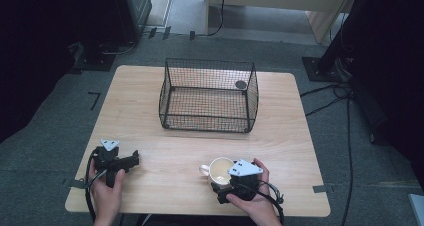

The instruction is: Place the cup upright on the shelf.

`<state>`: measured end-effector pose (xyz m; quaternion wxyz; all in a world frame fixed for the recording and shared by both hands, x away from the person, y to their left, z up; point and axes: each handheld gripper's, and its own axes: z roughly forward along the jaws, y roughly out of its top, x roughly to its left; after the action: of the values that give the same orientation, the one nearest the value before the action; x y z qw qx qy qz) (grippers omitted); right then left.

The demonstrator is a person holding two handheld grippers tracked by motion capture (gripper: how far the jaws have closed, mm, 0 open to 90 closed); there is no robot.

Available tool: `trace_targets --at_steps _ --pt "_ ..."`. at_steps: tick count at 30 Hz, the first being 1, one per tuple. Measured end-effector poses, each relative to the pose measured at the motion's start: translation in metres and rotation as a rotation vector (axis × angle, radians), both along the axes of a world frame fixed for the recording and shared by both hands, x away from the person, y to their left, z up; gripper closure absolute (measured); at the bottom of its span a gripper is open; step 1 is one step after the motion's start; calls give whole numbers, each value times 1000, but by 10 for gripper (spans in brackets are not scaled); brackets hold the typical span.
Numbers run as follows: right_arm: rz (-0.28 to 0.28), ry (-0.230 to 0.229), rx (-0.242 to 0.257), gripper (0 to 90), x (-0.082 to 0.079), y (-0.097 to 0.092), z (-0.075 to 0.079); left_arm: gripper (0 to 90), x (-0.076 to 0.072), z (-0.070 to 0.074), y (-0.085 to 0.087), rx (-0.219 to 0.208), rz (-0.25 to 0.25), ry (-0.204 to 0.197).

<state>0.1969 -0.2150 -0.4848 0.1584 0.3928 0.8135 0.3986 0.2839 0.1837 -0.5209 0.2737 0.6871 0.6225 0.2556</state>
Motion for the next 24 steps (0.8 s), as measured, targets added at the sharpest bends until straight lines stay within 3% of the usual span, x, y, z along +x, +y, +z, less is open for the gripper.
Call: trace_targets --at_steps 9,18,24 --pt "12 -23 -1 78 -3 0 -7 0 0 0 0 0 0 0" --pt "24 -24 16 80 -2 -2 -11 0 0 0 0 0 0 0" --pt "23 -47 15 82 -4 -2 -14 0 0 0 0 1 -4 0"
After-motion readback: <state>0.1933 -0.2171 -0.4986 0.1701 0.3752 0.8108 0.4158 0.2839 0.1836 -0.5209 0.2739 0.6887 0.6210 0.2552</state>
